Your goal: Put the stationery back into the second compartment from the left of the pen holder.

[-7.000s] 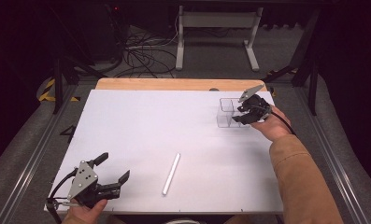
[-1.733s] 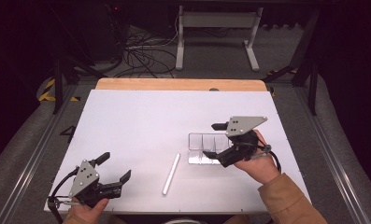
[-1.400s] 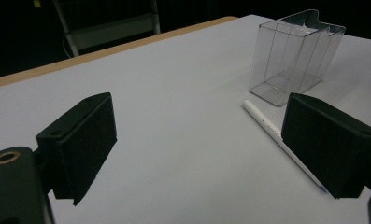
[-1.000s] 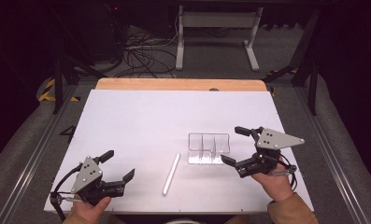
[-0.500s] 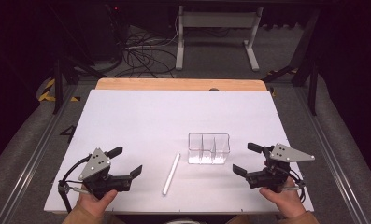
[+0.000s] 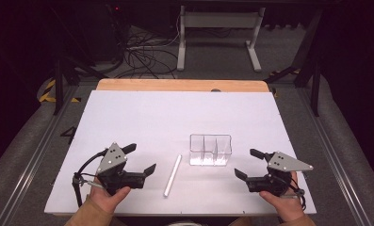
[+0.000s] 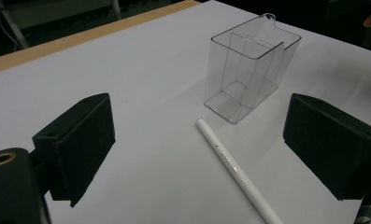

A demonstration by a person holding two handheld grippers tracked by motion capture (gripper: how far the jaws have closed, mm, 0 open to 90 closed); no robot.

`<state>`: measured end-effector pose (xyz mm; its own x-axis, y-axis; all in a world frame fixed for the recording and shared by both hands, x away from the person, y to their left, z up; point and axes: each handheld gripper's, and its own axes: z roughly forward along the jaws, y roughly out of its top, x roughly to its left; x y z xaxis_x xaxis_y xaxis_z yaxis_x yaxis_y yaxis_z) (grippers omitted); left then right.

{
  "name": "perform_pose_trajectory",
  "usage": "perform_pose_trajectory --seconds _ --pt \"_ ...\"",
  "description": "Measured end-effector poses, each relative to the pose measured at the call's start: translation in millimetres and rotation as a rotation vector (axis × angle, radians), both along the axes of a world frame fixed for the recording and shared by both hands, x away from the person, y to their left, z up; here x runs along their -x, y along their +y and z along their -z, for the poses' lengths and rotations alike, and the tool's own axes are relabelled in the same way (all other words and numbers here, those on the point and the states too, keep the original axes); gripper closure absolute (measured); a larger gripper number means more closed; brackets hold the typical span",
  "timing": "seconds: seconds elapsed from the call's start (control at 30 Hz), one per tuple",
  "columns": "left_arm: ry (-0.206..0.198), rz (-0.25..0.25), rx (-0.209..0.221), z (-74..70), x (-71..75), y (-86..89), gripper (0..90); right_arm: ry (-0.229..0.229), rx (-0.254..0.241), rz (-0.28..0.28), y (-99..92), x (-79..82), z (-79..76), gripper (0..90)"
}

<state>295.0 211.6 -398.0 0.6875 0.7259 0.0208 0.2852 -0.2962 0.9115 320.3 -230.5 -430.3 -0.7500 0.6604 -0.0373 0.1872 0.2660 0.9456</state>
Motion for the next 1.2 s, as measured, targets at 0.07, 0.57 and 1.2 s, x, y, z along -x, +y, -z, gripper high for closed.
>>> perform_pose_trajectory --seconds 0.07,0.57,1.2 --pt "0.009 0.006 -0.002 -1.2 -1.2 -4.3 9.9 -0.011 -0.004 0.012 -1.8 0.0 -0.4 12.4" --pt "0.073 0.062 -0.045 -5.5 -8.4 -26.9 12.7 -0.068 -0.004 0.098 -4.7 4.3 -4.2 13.2" --pt "0.384 0.027 -0.151 -13.7 -28.1 -54.4 23.5 0.019 -0.063 0.128 -13.5 3.1 -5.1 18.0"
